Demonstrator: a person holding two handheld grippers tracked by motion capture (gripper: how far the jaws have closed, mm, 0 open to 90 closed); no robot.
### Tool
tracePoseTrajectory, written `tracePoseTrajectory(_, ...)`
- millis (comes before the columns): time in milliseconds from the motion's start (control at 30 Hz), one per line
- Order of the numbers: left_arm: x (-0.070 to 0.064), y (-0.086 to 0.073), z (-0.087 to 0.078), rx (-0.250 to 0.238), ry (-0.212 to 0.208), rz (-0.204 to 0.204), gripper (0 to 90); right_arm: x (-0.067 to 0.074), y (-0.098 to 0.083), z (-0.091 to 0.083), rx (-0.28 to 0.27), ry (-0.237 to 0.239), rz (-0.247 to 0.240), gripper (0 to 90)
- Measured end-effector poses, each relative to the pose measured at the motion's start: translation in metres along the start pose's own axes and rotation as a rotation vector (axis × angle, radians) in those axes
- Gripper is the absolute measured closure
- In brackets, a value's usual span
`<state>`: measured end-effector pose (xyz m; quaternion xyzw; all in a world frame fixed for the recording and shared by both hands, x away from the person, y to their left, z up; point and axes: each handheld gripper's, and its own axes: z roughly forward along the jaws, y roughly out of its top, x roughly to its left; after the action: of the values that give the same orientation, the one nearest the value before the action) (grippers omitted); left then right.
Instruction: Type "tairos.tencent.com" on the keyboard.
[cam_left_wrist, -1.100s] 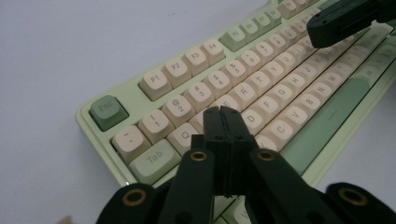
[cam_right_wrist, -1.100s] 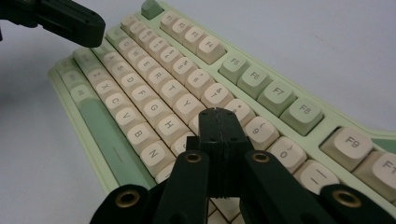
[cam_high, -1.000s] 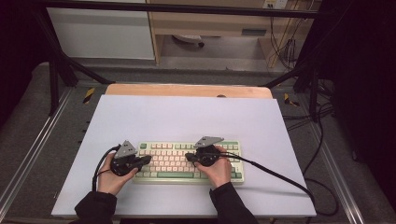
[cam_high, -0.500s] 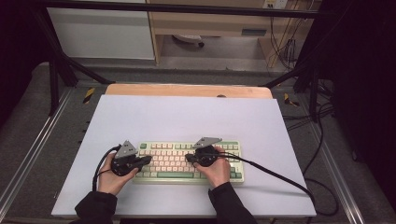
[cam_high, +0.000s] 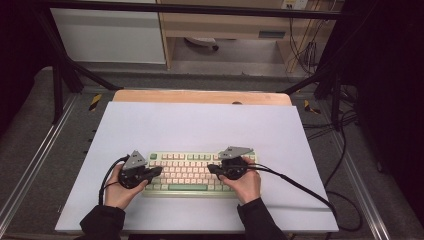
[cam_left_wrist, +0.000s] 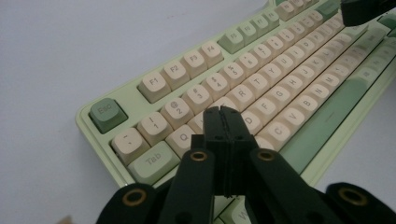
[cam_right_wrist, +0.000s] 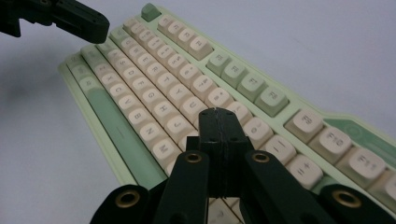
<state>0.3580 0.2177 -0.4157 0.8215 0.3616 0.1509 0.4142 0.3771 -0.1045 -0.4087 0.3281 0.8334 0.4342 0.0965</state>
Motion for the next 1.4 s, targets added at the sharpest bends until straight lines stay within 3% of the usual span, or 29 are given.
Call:
tracePoseTrajectory(367, -0.005, 0.002, 0.003, 0.003, 0.0, 0.009, 89.9, -0.013, -0.028, -0.021, -0.003, 0.011, 0.037, 90.0)
tracePoseTrajectory(800, -0.018, 0.011, 0.012, 0.01, 0.009, 0.036, 89.9, -0.023, -0.048, -0.035, -0.007, 0.014, 0.053, 90.0)
tracePoseTrajectory(1100, -0.021, 0.026, 0.022, 0.01, 0.015, 0.041, 89.9, -0.023, -0.052, -0.039, -0.007, 0.019, 0.056, 90.0)
tracePoseTrajectory(1400, -0.023, 0.028, 0.039, 0.024, 0.011, 0.033, 89.9, -0.023, -0.052, -0.039, -0.011, 0.024, 0.055, 90.0)
